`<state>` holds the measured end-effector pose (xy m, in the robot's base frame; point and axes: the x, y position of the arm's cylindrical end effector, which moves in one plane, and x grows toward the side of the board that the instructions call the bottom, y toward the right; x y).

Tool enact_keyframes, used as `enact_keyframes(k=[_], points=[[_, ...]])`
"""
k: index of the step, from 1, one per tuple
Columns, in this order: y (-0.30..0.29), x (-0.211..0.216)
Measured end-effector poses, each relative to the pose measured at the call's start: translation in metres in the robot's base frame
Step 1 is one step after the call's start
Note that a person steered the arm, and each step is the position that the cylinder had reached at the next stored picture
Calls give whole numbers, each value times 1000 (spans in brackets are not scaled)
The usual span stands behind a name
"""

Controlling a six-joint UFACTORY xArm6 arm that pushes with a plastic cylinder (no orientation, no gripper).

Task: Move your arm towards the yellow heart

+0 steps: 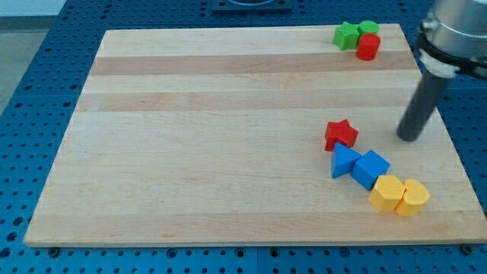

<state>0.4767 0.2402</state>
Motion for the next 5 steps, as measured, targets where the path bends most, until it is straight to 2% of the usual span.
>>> enact_keyframes(k=[2,3,5], points=[[50,80],[51,122],[0,138]])
